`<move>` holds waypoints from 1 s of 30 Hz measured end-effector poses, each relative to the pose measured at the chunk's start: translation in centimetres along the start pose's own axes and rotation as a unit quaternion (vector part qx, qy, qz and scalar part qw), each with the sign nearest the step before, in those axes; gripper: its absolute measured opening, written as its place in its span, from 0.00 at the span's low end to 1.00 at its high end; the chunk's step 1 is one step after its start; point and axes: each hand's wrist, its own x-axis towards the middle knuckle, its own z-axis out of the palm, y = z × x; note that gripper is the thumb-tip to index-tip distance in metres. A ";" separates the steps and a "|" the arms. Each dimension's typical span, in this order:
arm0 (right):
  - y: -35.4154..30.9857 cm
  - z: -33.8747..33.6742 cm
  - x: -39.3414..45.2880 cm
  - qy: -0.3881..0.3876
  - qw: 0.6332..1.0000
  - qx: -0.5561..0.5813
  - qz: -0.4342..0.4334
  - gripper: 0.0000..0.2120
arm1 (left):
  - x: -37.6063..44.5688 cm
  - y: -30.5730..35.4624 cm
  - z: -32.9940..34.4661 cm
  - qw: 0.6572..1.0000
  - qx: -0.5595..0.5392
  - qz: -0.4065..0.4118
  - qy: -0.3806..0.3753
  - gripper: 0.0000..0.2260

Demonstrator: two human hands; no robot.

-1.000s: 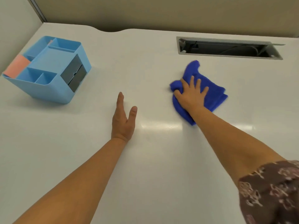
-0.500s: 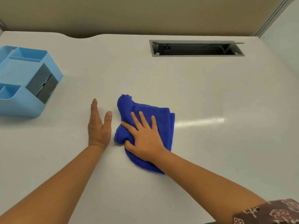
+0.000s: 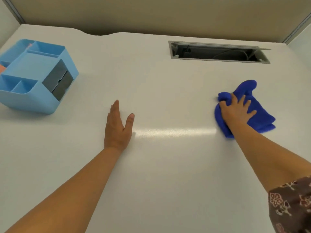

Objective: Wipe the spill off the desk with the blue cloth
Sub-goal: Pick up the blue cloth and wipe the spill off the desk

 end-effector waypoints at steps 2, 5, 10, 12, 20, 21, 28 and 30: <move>-1.1 0.4 -1.2 0.004 1.000 -0.002 0.014 0.29 | -0.1 0.3 0.0 1.000 -0.025 0.006 0.001 0.28; -5.8 1.8 -4.5 0.007 0.999 -0.003 -0.048 0.29 | 0.0 0.3 -0.1 0.999 -0.031 0.008 0.002 0.30; -16.8 4.2 -12.2 -0.043 0.968 0.010 -0.245 0.30 | 0.1 0.3 -0.2 1.000 -0.023 0.010 -0.003 0.31; -19.0 5.3 -16.1 -0.063 0.943 0.010 -0.327 0.30 | 0.0 0.3 -0.4 1.000 -0.028 0.006 0.001 0.32; -10.1 5.0 -19.8 -0.065 0.901 0.018 -0.428 0.30 | 0.2 -0.4 -0.3 1.000 -0.019 0.009 0.004 0.31; -8.7 4.4 -18.4 -0.057 0.914 0.015 -0.401 0.31 | 0.2 -0.4 -0.2 1.000 -0.013 0.008 0.002 0.31; -0.9 0.4 -4.4 -0.025 0.988 0.000 -0.155 0.28 | 0.3 -0.1 0.5 0.997 0.071 -0.029 -0.020 0.29; 0.4 0.2 -2.8 -0.014 0.996 0.011 -0.089 0.29 | 0.3 -0.1 0.5 0.997 0.067 -0.032 -0.019 0.30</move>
